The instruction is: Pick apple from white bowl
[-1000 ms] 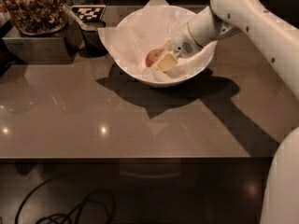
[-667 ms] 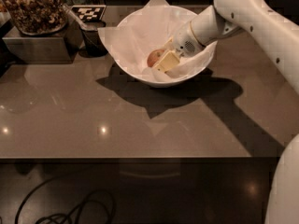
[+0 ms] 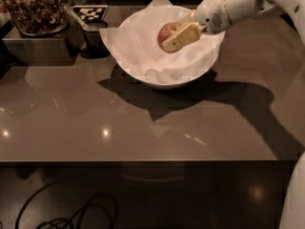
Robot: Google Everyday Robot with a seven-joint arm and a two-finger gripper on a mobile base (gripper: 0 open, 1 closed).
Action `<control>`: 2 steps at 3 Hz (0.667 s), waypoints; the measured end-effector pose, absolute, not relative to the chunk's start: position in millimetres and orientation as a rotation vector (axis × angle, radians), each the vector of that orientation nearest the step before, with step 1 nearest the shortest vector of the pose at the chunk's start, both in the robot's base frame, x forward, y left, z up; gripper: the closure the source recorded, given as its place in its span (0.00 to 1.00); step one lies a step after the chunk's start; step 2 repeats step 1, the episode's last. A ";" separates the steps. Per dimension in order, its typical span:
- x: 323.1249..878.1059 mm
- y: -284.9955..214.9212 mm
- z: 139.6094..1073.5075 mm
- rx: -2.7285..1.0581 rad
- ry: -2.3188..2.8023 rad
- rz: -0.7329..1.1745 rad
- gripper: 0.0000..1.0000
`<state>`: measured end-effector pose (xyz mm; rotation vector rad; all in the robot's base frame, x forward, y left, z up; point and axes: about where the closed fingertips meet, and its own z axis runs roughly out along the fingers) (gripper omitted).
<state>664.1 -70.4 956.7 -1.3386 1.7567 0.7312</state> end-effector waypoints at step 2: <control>659.0 -75.3 983.7 -1.303 1.694 0.833 1.00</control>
Offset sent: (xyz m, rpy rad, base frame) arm 0.0000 0.0000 0.0000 0.0000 0.0000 0.0000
